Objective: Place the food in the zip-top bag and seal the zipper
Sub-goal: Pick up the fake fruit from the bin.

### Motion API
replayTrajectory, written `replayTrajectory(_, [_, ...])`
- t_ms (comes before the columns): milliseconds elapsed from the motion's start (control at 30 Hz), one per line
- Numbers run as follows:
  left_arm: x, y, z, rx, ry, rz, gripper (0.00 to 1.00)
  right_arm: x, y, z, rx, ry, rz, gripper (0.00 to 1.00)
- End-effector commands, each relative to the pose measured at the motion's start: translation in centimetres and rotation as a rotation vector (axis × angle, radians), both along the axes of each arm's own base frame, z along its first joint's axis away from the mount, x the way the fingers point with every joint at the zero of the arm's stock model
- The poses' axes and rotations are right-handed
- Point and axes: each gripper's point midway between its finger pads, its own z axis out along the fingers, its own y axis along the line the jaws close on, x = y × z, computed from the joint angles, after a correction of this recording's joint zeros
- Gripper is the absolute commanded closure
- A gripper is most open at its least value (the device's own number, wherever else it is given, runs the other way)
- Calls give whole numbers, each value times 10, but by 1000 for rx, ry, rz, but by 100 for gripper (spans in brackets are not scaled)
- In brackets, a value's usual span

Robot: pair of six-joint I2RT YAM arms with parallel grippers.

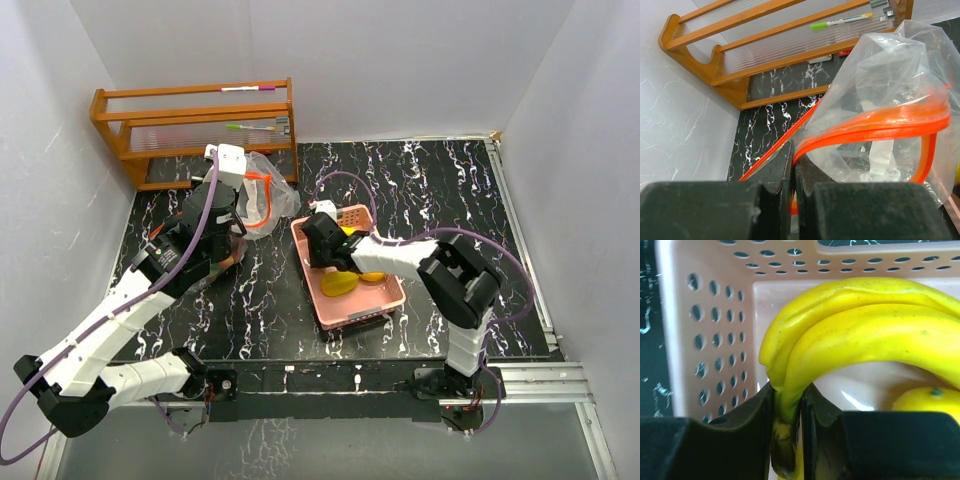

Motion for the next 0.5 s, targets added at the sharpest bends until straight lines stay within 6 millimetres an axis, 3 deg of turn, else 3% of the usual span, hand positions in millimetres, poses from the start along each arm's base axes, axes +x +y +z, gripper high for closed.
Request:
replayTrajectory(0, [-3,6,7,-21,-19,16,100,4,1,87,92,-158,50,92])
replayTrajectory(167, [-1,2,3,-19,-4,7,100,-15,-3,163,221,-306,162,92])
replayTrajectory(300, [3,-3,-2,-8,20,2,100,-40,-10,211,319,-394,265,92])
replayTrajectory(467, [6,-12,3,-24,31,-31,100,-93,-7,264,444,-454,526,92])
